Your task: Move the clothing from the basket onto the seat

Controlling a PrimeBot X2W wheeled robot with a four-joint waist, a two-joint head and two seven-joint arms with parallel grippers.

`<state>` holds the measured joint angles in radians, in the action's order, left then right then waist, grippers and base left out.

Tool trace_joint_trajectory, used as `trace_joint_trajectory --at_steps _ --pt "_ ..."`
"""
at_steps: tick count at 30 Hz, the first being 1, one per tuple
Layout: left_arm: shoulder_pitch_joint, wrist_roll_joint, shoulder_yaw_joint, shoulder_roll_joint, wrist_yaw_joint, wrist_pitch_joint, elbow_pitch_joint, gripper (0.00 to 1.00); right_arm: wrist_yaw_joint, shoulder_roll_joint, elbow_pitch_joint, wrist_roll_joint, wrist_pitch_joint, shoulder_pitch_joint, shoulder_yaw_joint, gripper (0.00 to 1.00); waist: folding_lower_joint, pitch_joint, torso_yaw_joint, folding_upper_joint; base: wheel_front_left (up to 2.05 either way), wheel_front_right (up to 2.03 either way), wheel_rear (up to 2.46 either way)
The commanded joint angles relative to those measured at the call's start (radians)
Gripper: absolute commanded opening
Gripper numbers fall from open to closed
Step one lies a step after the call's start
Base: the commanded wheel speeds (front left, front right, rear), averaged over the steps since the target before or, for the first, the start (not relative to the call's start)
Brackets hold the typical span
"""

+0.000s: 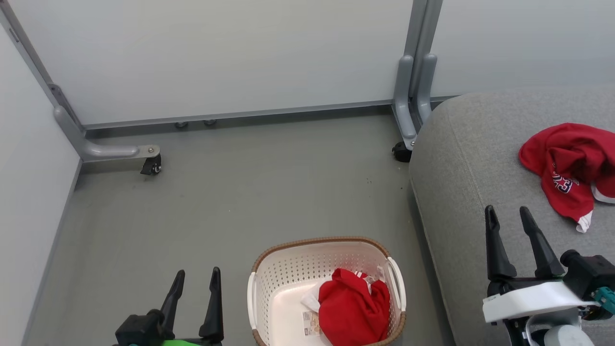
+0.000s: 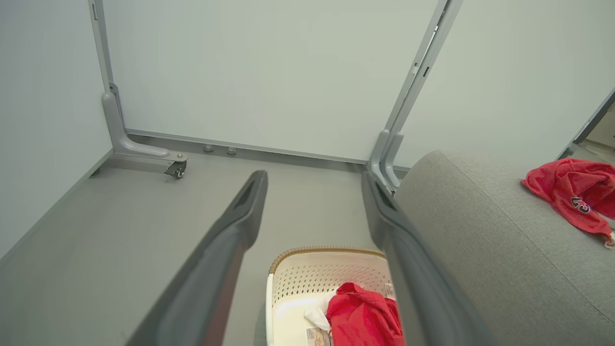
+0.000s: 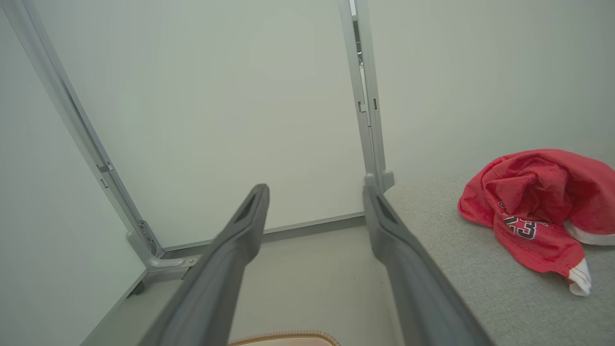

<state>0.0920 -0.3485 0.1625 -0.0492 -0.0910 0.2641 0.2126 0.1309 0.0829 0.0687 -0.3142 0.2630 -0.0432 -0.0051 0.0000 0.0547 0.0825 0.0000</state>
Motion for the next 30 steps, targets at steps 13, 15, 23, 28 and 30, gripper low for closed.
trace_joint_trajectory --at_steps 13,15,23,28,30 --pt "-0.206 0.044 0.121 -0.003 -0.002 0.000 0.119 1.00 0.000 0.058 -0.099 0.019 0.003 0.160 -0.095 1.00 0.0000 -0.339 -0.098 0.0000 0.00 0.00 0.00" --pt "-0.256 0.054 0.135 -0.003 -0.003 0.000 0.136 1.00 0.000 0.067 -0.115 0.012 0.003 0.194 -0.106 1.00 0.0000 -0.407 -0.121 0.0000 0.00 0.00 0.00" --pt "-0.480 0.107 0.193 -0.004 -0.024 0.000 0.253 1.00 0.000 0.075 -0.166 0.000 0.003 0.292 -0.133 1.00 0.0000 -0.636 -0.199 0.0000 0.00 0.00 0.00" --pt "-0.613 0.116 0.226 -0.005 -0.035 0.000 0.351 1.00 0.000 0.061 -0.191 -0.011 0.003 0.319 -0.116 1.00 0.0000 -0.739 -0.237 0.0000 0.00 0.00 0.00" --pt "-0.654 0.112 0.244 -0.005 -0.039 0.000 0.416 1.00 0.000 0.055 -0.198 -0.013 0.003 0.330 -0.106 1.00 0.0000 -0.770 -0.252 0.0000 0.00 0.00 0.00"
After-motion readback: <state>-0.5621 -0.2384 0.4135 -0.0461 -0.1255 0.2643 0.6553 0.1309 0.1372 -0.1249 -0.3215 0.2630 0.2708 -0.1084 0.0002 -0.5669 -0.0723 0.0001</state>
